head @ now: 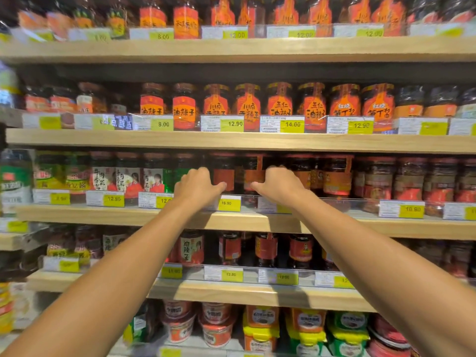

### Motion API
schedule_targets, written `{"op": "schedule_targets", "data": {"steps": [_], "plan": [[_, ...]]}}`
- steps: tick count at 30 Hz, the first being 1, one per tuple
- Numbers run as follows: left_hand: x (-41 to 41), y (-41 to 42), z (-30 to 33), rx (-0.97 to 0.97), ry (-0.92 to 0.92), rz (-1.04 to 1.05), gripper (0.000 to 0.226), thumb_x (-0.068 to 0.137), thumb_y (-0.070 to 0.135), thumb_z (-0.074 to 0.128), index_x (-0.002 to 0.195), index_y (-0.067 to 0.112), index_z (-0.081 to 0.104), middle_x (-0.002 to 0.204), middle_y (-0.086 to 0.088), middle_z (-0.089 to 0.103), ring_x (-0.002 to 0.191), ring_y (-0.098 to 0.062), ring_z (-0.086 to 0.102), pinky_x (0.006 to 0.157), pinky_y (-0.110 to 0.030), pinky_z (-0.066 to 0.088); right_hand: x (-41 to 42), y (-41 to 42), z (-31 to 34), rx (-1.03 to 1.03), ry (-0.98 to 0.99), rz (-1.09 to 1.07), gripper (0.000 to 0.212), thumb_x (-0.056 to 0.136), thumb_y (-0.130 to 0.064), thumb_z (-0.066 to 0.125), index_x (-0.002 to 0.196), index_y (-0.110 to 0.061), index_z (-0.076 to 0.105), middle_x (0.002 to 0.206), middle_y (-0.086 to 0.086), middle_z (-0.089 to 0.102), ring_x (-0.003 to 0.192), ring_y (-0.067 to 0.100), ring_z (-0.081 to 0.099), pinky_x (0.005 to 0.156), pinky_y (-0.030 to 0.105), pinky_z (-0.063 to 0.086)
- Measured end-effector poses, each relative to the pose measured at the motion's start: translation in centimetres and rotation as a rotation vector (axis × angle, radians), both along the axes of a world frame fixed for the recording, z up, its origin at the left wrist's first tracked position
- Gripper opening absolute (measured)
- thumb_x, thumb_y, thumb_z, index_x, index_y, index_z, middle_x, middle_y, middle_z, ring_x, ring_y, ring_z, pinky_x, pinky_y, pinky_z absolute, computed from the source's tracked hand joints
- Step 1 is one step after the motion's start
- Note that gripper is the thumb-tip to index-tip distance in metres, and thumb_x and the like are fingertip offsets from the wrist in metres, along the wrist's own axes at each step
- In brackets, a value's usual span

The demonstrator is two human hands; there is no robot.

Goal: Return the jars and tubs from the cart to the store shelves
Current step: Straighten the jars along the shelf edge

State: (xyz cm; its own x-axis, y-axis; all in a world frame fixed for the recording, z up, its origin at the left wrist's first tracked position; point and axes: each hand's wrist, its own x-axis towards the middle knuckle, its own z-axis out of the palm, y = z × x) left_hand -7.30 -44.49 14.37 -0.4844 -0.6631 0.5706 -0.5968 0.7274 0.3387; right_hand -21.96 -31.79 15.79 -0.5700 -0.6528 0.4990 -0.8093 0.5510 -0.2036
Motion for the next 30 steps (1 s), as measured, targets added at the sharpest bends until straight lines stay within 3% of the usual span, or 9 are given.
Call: {"op": "schedule_targets", "data": {"steps": [3,7,11,18,20,22,24,26,30], "plan": [[-0.5,-0.6,0.3,0.075,0.01,-0.036,0.045,0.088,0.053,0.064,0.091,0.01,0.052,0.099,-0.009,0.057,0.097,-0.034,0.059,0.073,-0.037,0.044,-0.3,-1.7,0.0,0.028,-0.114,-0.026,0.063,0.089,-0.063,0.058,0.122,-0.009,0.056,0.133,0.017,0.057,0.122,0.034,0.055,0.091,0.038,0.046],[-0.7,-0.8,0.3,0.103,0.022,-0.112,0.04,0.089,0.045,0.065,0.075,0.013,0.046,0.088,-0.007,0.055,0.088,-0.033,0.058,0.07,-0.037,0.045,-0.1,-2.3,0.1,-0.009,-0.175,-0.03,0.078,0.088,-0.063,0.061,0.138,-0.005,0.047,0.14,0.016,0.051,0.128,0.033,0.051,0.097,0.037,0.046],[-0.4,-1.0,0.4,0.068,0.001,-0.131,0.044,0.092,0.044,0.063,0.07,0.013,0.041,0.076,-0.003,0.047,0.076,-0.029,0.053,0.063,-0.034,0.038,-0.8,-1.4,-0.1,-0.003,-0.102,-0.024,0.068,0.09,-0.063,0.059,0.124,-0.004,0.056,0.121,0.016,0.062,0.11,0.033,0.06,0.081,0.035,0.047],[0.0,-1.4,1.0,0.104,-0.054,-0.196,0.041,0.095,0.046,0.06,0.079,0.009,0.05,0.081,-0.007,0.053,0.064,-0.021,0.049,0.054,-0.032,0.034,-0.4,0.1,-0.1,-0.005,-0.047,-0.012,0.062,0.086,-0.07,0.058,0.08,-0.008,0.057,0.087,0.01,0.061,0.08,0.029,0.06,0.064,0.034,0.046],[0.5,-1.4,0.6,0.043,-0.071,-0.178,0.043,0.095,0.051,0.057,0.09,0.008,0.056,0.087,-0.008,0.059,0.072,-0.023,0.055,0.059,-0.034,0.042,0.5,1.4,-0.1,-0.016,-0.01,-0.012,0.065,0.086,-0.072,0.056,0.069,-0.009,0.052,0.075,0.007,0.056,0.075,0.029,0.058,0.061,0.035,0.045],[1.7,-1.1,-0.3,-0.097,-0.052,-0.152,0.05,0.094,0.054,0.055,0.12,0.011,0.058,0.109,-0.007,0.068,0.097,-0.027,0.063,0.078,-0.042,0.054,1.5,3.4,-0.6,-0.007,0.086,-0.004,0.066,0.087,-0.074,0.052,0.078,-0.009,0.057,0.076,0.006,0.058,0.082,0.032,0.06,0.064,0.037,0.049],[3.2,-0.1,-1.5,-0.226,0.009,-0.168,0.054,0.095,0.05,0.054,0.139,0.019,0.051,0.132,-0.001,0.064,0.119,-0.026,0.061,0.093,-0.047,0.053,2.6,5.7,-1.6,-0.002,0.218,0.028,0.071,0.088,-0.077,0.045,0.113,-0.012,0.062,0.1,0.006,0.069,0.099,0.033,0.064,0.077,0.043,0.055],[4.5,1.5,-2.7,-0.331,0.017,-0.228,0.053,0.096,0.047,0.053,0.144,0.025,0.046,0.143,0.006,0.055,0.13,-0.019,0.054,0.101,-0.044,0.05,3.5,7.9,-2.7,-0.006,0.301,0.08,0.073,0.091,-0.075,0.04,0.138,-0.02,0.052,0.127,0.001,0.066,0.113,0.027,0.063,0.088,0.044,0.055],[4.6,4.1,-4.3,-0.464,-0.065,-0.391,0.053,0.096,0.05,0.05,0.145,0.029,0.045,0.146,0.011,0.049,0.134,-0.012,0.046,0.106,-0.038,0.046,2.9,11.0,-4.4,-0.006,0.326,0.11,0.072,0.094,-0.07,0.04,0.149,-0.023,0.042,0.149,-0.004,0.051,0.134,0.018,0.05,0.102,0.036,0.044]]}}
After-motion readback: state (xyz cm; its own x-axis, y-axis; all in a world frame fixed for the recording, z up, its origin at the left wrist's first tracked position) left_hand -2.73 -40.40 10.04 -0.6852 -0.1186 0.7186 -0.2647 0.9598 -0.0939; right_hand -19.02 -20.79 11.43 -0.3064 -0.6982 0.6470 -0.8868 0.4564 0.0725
